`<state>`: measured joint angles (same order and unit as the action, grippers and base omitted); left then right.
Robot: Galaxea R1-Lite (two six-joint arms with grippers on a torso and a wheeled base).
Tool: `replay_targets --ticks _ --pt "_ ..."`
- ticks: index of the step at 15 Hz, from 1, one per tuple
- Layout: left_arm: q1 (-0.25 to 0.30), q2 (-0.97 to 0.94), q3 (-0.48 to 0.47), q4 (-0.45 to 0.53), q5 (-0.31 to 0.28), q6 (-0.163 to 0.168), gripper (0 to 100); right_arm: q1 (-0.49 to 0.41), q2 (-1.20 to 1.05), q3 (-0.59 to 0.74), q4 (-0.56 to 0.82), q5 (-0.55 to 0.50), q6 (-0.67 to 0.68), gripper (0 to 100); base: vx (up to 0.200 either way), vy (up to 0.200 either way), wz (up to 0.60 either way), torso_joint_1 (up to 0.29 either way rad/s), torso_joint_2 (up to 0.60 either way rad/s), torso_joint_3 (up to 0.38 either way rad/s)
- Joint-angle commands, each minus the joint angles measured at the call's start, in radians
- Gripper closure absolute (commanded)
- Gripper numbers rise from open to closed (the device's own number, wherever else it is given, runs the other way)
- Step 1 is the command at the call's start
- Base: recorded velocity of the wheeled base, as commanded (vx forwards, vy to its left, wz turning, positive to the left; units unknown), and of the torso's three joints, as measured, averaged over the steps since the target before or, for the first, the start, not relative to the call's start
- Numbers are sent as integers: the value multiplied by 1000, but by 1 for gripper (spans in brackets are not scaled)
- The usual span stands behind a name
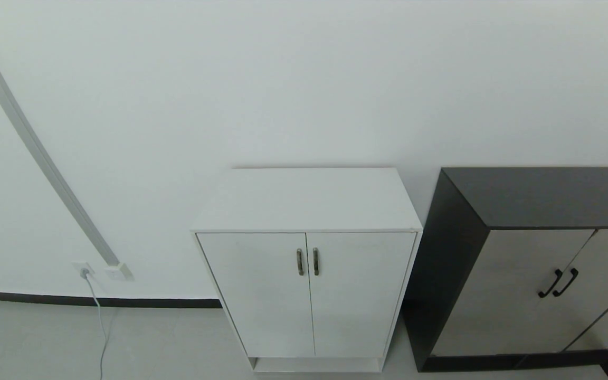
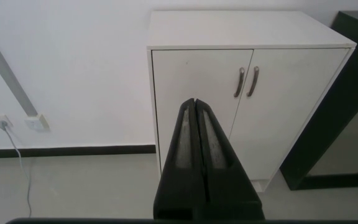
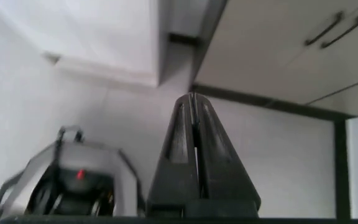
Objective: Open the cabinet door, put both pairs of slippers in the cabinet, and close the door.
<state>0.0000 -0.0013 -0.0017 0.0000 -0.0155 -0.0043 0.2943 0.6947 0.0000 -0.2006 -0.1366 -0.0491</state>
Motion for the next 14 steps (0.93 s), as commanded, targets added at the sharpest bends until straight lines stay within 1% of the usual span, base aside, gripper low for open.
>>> replay_targets --ticks 1,4,5,6,8,9,10,12,13,14 --pt "0 1 0 0 0 0 100 5 -205 0 138 72 -6 100 0 0 0 0 0 0" --pt "0 1 0 0 2 0 100 11 -282 -5 178 101 -1 100 0 0 0 0 0 0" --pt "0 1 0 0 0 0 100 22 -308 0 204 144 5 100 0 0 0 0 0 0" --pt "0 1 0 0 0 0 100 36 -316 -2 204 152 20 100 0 0 0 0 0 0" --pt "0 1 0 0 0 0 100 13 -334 0 202 149 32 100 0 0 0 0 0 0" --pt "0 1 0 0 2 0 100 -29 -357 0 202 149 32 100 0 0 0 0 0 0" --pt "0 1 0 0 2 -2 100 -93 -394 -2 202 149 32 100 0 0 0 0 0 0" --pt "0 1 0 0 2 -3 100 -167 -477 0 202 149 32 100 0 0 0 0 0 0" --pt "0 1 0 0 2 -3 100 -185 -500 0 202 149 32 100 0 0 0 0 0 0" --pt "0 1 0 0 2 -3 100 -245 -561 -2 202 149 32 100 0 0 0 0 0 0"
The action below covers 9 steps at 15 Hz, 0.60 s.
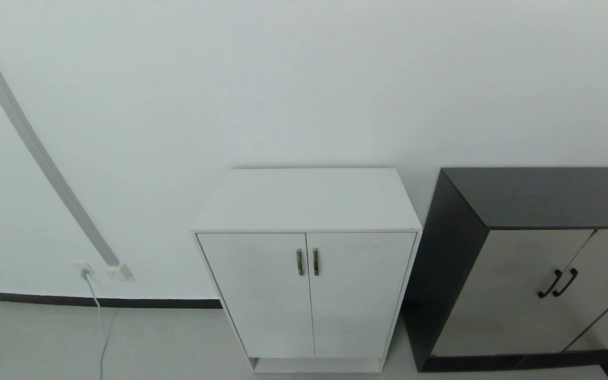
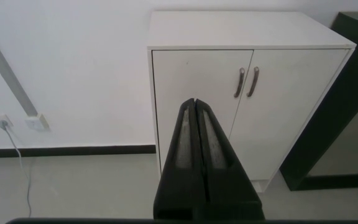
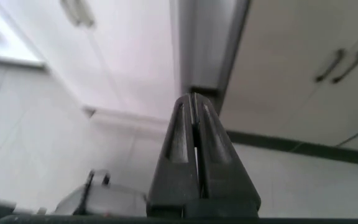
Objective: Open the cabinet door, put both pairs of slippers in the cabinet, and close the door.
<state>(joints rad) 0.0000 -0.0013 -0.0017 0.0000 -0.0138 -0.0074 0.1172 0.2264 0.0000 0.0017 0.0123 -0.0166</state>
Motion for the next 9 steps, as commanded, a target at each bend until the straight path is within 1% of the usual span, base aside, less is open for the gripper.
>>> replay_targets --ticks 1,2,3,6,9 --pt "0 1 0 0 0 0 100 -102 -125 0 0 0 0 100 0 0 0 0 0 0" --pt "0 1 0 0 0 0 100 -130 -167 0 0 0 0 100 0 0 0 0 0 0" --pt "0 1 0 0 -2 0 100 -136 -188 0 0 0 0 100 0 0 0 0 0 0" --pt "0 1 0 0 -2 -2 100 -126 -222 -2 0 -6 9 100 0 0 0 0 0 0" --pt "0 1 0 0 -2 -2 100 -125 -223 0 0 -41 21 100 0 0 0 0 0 0"
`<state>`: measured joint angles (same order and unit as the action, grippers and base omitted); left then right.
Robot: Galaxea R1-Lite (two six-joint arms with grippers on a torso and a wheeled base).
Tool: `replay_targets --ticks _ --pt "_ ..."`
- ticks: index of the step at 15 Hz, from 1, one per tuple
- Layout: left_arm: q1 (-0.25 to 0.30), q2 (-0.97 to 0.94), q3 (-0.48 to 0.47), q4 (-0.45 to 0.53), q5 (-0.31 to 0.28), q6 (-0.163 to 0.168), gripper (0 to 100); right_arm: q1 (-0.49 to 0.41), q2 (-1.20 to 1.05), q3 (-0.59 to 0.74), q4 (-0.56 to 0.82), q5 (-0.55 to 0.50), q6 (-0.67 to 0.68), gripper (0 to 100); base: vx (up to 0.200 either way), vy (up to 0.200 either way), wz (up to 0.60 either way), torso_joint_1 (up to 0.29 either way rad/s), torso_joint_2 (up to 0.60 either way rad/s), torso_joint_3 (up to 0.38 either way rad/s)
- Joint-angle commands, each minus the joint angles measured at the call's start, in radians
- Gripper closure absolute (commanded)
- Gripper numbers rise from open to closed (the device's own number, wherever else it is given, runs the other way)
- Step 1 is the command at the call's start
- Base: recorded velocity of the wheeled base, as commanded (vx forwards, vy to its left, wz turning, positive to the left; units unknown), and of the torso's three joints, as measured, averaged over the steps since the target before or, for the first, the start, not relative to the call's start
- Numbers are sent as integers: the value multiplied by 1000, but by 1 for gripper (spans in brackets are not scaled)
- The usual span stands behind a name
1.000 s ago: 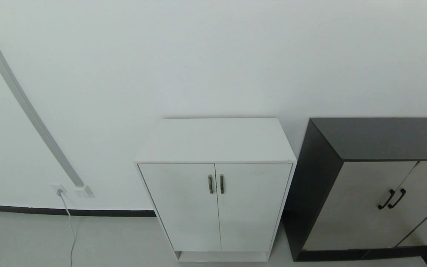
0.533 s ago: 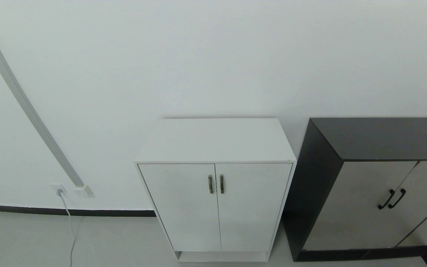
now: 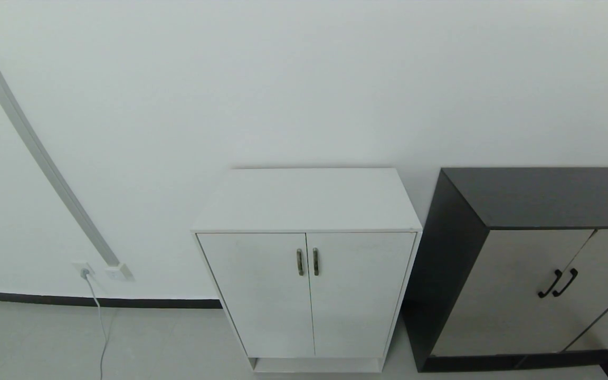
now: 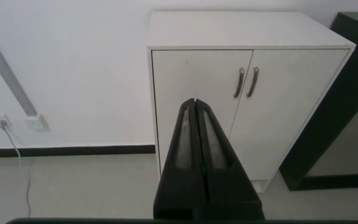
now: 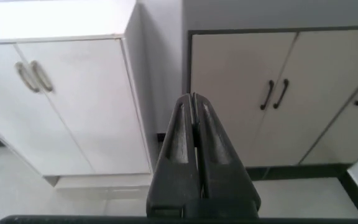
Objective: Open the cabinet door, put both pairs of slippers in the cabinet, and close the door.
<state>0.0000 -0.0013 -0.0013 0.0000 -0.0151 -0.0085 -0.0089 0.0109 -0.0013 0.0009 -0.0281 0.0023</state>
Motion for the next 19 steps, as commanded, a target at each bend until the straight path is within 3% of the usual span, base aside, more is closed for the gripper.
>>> replay_targets --ticks 1,4,19 --pt "0 1 0 0 0 1 100 1 -8 1 -4 -13 47 100 0 0 0 0 0 0" --pt "0 1 0 0 -2 2 100 1 -8 -3 -2 -76 70 100 0 0 0 0 0 0" --pt "0 1 0 0 -16 4 100 4 -9 1 -7 -65 70 100 0 0 0 0 0 0"
